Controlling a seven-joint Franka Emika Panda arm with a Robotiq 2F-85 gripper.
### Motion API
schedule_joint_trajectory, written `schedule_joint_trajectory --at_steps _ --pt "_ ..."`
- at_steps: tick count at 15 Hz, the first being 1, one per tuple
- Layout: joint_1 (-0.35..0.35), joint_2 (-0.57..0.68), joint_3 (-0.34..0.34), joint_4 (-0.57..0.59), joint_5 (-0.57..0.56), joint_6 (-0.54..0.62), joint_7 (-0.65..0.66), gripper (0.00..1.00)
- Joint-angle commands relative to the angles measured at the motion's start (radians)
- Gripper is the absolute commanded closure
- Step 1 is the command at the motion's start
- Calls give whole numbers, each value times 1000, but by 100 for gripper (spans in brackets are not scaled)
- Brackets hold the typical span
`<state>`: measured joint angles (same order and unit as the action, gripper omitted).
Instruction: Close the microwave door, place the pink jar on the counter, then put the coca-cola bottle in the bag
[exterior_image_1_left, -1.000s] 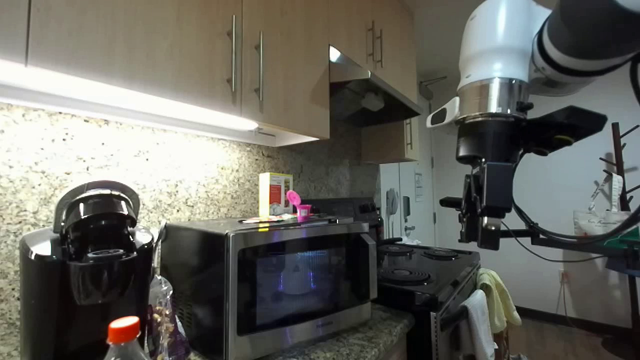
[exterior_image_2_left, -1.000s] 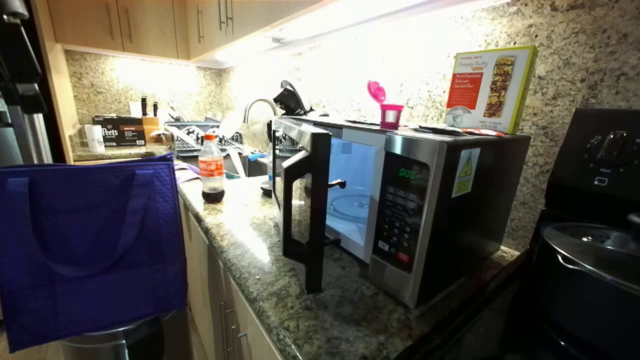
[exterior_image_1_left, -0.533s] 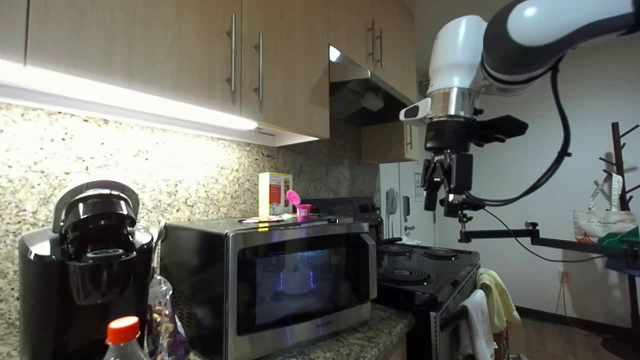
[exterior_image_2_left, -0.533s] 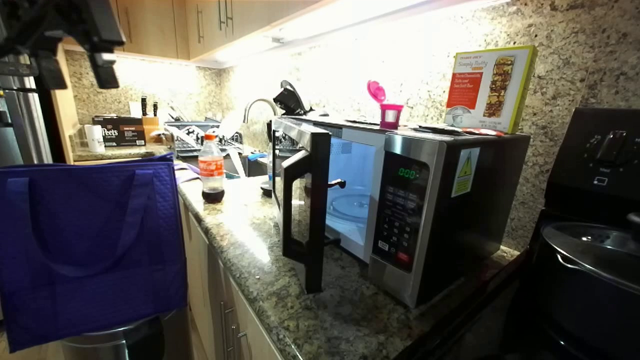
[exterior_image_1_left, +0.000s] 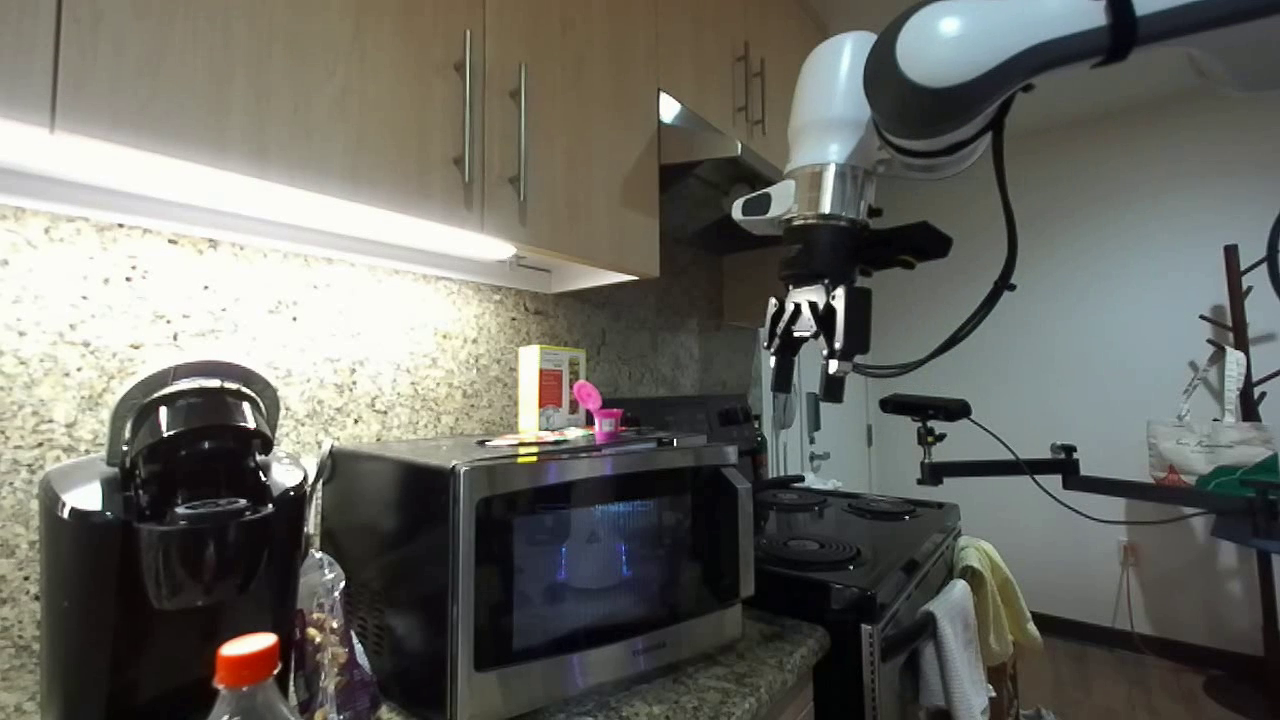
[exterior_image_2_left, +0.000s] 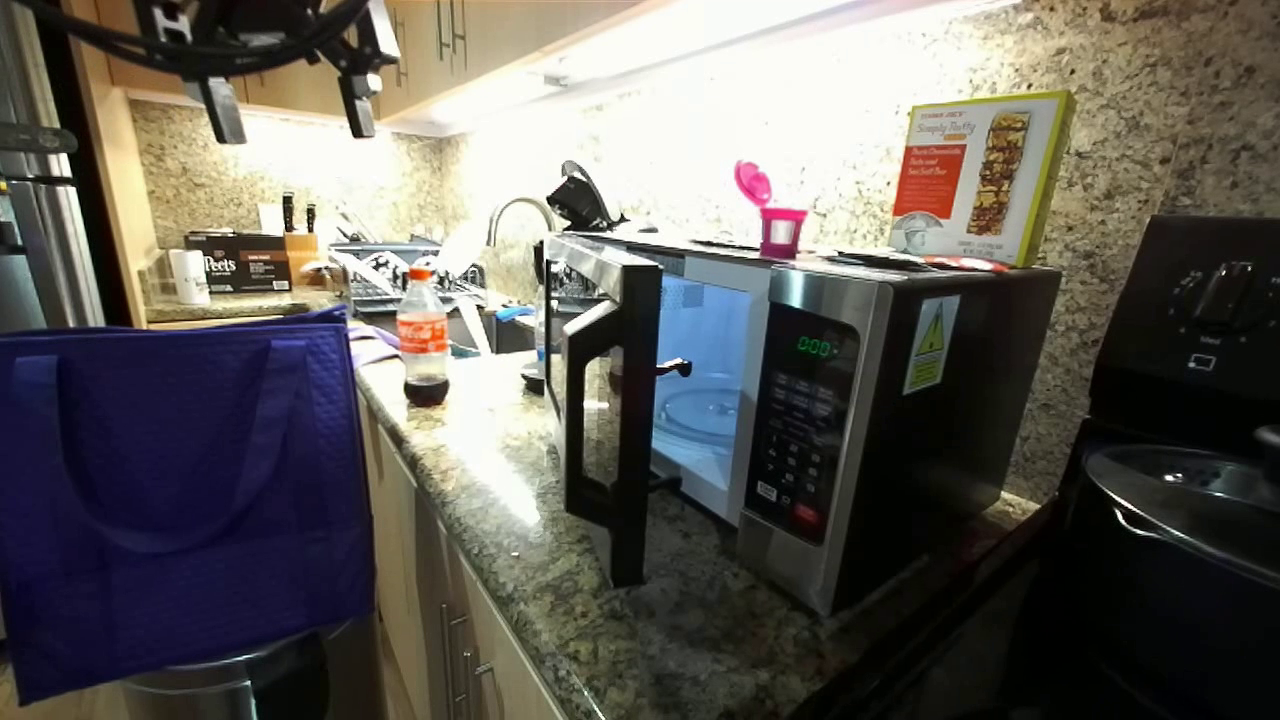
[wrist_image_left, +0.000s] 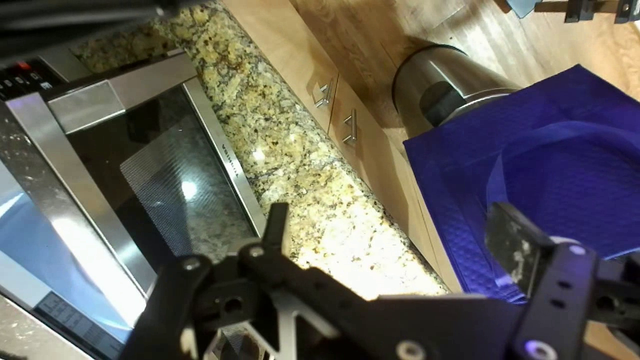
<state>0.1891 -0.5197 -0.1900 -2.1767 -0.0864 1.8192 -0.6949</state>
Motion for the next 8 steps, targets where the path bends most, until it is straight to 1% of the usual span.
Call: schedule_joint_trajectory --at_steps 1,2,3,5,7,8 --pt "-36 4 28 2 16 -1 -17 0" --pt "-31 22 26 8 22 8 -30 0" --pt "-11 67 4 28 54 26 -84 0" --pt "4 131 -28 49 123 96 -172 0" --pt "-12 192 -31 71 176 167 -235 0" --pt "-23 226 -31 89 191 178 -263 0"
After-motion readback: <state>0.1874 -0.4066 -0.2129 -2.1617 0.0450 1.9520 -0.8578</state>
